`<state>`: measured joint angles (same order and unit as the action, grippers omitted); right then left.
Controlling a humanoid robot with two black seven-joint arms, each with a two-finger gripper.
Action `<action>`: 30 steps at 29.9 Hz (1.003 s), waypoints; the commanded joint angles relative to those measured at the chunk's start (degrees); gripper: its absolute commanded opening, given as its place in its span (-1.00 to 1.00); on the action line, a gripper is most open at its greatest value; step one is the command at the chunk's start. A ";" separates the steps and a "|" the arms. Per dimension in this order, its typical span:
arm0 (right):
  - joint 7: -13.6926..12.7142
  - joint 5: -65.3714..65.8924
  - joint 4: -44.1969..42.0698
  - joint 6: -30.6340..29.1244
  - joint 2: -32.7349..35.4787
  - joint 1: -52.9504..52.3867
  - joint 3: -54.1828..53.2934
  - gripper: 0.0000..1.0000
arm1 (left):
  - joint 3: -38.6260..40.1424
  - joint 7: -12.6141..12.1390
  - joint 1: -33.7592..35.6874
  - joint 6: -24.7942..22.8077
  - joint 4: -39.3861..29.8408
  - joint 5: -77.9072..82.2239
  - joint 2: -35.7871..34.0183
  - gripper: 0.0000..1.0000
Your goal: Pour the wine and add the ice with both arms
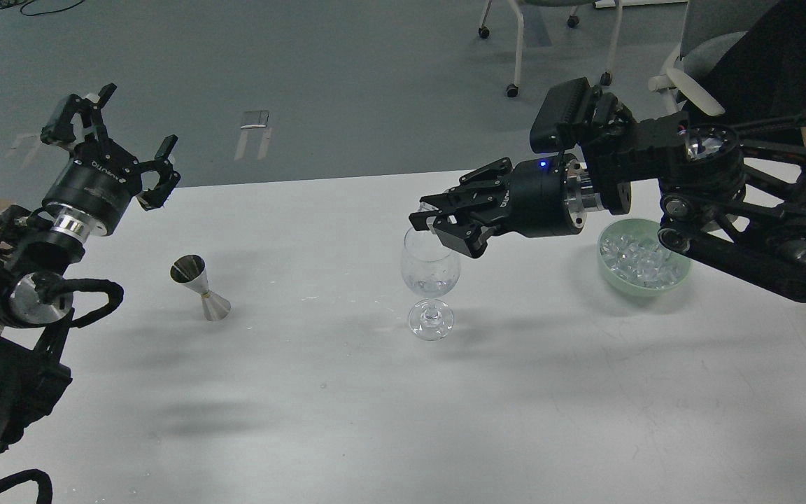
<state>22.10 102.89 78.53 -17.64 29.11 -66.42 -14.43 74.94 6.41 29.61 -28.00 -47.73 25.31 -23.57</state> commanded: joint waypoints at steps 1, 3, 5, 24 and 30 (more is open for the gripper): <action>0.05 0.03 0.04 -0.73 -0.63 0.24 0.01 -0.75 | -0.06 0.01 0.01 0.00 0.01 0.00 0.02 0.95; 0.05 0.03 -0.05 -0.73 -0.72 0.24 0.01 -0.71 | -0.06 -0.08 0.01 0.00 0.01 0.00 -0.07 0.95; -0.04 0.11 -0.05 -0.82 -1.16 0.24 0.10 -0.65 | -0.06 -0.08 0.01 0.00 0.01 0.00 -0.07 0.95; -0.04 0.38 -0.57 -0.99 -1.60 -0.64 1.86 -0.27 | -0.06 -0.17 0.01 0.00 0.01 0.00 -0.25 0.95; -0.13 0.38 -0.75 -0.99 -1.60 -0.64 1.86 -0.08 | -0.06 -0.17 0.01 0.00 0.01 0.00 -0.16 0.95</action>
<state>22.05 103.27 77.83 -18.63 27.51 -67.06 -12.56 74.89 6.24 29.64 -28.00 -47.68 25.31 -23.79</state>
